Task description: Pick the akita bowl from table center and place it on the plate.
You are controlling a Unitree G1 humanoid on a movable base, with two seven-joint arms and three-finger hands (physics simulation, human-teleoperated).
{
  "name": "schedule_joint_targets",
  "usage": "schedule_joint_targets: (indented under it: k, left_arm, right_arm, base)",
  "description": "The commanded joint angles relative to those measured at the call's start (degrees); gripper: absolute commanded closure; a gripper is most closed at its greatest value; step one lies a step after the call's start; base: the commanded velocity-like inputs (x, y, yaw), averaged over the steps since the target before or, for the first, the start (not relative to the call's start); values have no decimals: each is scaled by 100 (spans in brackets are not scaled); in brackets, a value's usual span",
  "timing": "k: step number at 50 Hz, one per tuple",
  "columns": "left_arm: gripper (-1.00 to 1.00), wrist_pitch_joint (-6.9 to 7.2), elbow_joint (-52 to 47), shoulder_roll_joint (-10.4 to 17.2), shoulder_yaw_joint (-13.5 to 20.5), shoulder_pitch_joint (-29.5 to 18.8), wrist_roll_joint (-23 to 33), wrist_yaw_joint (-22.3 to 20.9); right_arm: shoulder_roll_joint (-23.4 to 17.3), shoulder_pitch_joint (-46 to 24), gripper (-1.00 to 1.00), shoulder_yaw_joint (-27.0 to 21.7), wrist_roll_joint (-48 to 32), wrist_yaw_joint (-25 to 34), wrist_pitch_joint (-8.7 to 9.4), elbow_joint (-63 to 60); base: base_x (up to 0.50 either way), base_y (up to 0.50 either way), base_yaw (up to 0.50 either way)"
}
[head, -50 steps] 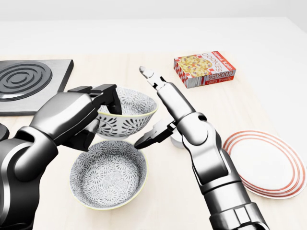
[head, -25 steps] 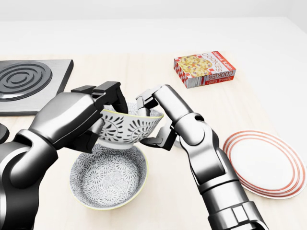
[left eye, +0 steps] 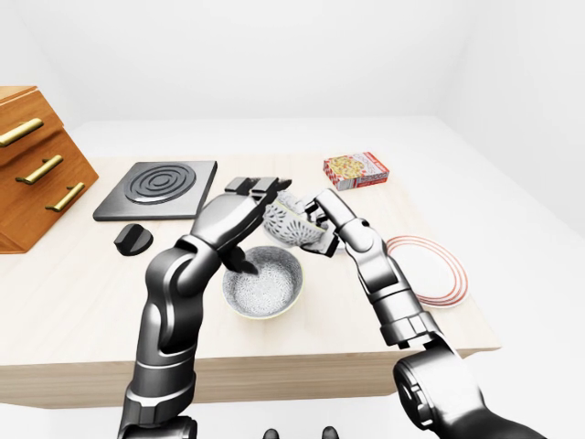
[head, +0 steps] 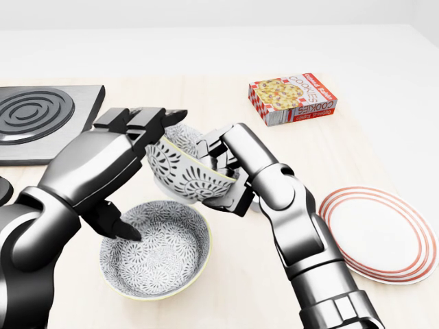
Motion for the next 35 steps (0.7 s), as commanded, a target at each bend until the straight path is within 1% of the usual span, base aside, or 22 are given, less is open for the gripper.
schedule_joint_targets:
  k: [1,4,10,15,17,20,30,33,34,35]
  left_arm:
    - [-100,0,-16,29,65,-66,173,0]
    - [-100,0,59,79,102,-156,126,0]
    - [-100,0,696,302,206,-567,-55,84]
    - [-100,0,1004,454,279,-833,-175,195]
    - [-100,0,1101,516,321,-931,-214,238]
    - [-100,0,1182,567,323,-964,-232,300]
    - [-100,0,1106,585,340,-947,-257,375]
    - [-100,0,1219,563,366,-893,-264,555]
    - [-100,4,1222,561,363,-856,-267,577]
    - [-100,52,1212,536,376,-777,-291,601]
  right_arm:
    - [-40,-1,100,-84,-47,-63,0,-94]
    - [-55,-11,100,-96,-57,-35,0,-143]
    - [-110,27,100,-114,-89,52,0,-335]
    - [-244,153,100,-143,-209,197,0,-620]
    - [-354,241,100,-182,-282,305,0,-841]
    - [-445,290,100,-233,-353,384,0,-952]
    - [-820,794,100,-426,-676,674,0,-1446]
    - [-946,947,100,-503,-789,805,0,-1702]
    - [-977,969,100,-521,-830,836,0,-1758]
    - [-1082,1016,100,-546,-937,873,0,-1843]
  base:
    - [0,0,0]
    - [0,0,0]
    - [0,0,0]
    - [0,0,0]
    - [0,0,0]
    - [0,0,0]
    - [0,0,0]
    - [0,0,0]
    - [0,0,0]
    - [0,0,0]
